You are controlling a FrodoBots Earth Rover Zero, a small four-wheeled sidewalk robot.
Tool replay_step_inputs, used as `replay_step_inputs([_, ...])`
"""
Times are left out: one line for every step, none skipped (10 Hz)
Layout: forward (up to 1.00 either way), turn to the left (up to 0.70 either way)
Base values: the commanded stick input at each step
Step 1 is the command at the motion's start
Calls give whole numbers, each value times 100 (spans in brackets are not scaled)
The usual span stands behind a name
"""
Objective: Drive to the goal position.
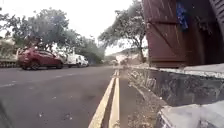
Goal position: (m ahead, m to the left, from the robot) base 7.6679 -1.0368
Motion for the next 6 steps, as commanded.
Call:
replay_step_inputs([70,0])
replay_step_inputs([70,0])
replay_step_inputs([70,0])
replay_step_inputs([70,0])
replay_step_inputs([70,0])
replay_step_inputs([70,0])
